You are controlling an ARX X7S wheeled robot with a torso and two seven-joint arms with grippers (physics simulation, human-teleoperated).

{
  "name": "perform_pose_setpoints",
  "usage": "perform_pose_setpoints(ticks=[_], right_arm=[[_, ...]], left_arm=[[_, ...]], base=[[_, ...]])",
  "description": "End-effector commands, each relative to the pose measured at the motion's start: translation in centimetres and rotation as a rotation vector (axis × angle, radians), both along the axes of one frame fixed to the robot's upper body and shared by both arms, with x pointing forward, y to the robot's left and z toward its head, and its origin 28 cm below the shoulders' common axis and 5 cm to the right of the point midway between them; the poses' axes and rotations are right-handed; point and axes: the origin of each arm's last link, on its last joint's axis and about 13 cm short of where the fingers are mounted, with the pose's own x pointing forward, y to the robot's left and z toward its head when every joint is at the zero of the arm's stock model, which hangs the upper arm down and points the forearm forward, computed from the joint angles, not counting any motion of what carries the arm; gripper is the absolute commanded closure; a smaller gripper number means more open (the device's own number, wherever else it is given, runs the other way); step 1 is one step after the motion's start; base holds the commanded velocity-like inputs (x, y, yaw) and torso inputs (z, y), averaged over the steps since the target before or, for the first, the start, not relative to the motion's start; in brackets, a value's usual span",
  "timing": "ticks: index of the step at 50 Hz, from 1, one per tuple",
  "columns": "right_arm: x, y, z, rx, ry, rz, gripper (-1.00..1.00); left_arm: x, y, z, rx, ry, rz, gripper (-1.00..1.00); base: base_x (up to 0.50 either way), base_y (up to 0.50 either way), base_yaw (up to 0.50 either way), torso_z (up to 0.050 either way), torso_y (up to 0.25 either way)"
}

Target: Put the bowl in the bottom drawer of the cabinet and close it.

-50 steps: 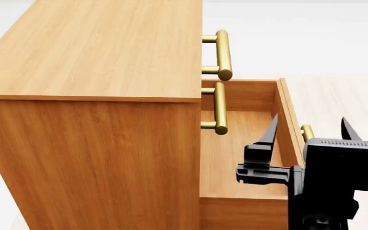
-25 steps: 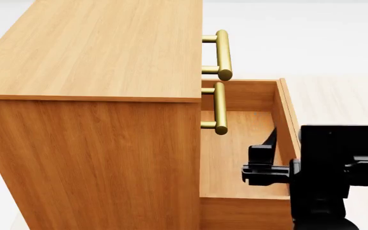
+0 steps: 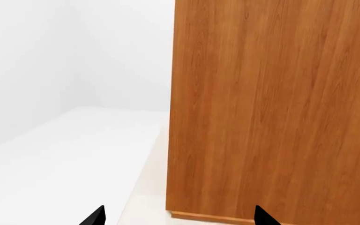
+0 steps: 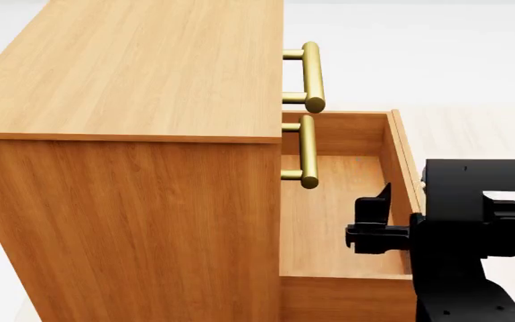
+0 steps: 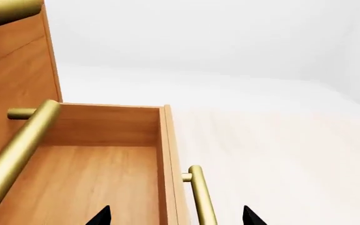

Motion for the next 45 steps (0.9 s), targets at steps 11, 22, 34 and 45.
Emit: perform_pose_setpoints(ticks=[11, 22, 34, 45], right_arm=[[1.2, -0.4, -0.3, 0.012, 0.122, -0.033, -1.00], [1.3, -0.6, -0.9, 0.010, 0.209, -0.034, -1.00], [1.4, -0.7, -1.2, 0.017, 0.251, -0.026, -1.00], [1.5, -0.8, -1.5, 0.032, 0.296, -0.027, -1.00]], left_arm=[[0.1, 0.0, 0.3, 0.000, 0.000, -0.001, -1.00], [-0.1, -0.1, -0.6, -0.001, -0.001, 0.000, -1.00], [0.0, 0.0, 0.3, -0.003, -0.002, 0.002, -1.00], [0.0, 0.0, 0.4, 0.000, -0.004, 0.000, -1.00]], base=[[0.00, 0.00, 0.00, 0.000, 0.000], [0.00, 0.00, 0.00, 0.000, 0.000], [0.00, 0.00, 0.00, 0.000, 0.000], [0.00, 0.00, 0.00, 0.000, 0.000]])
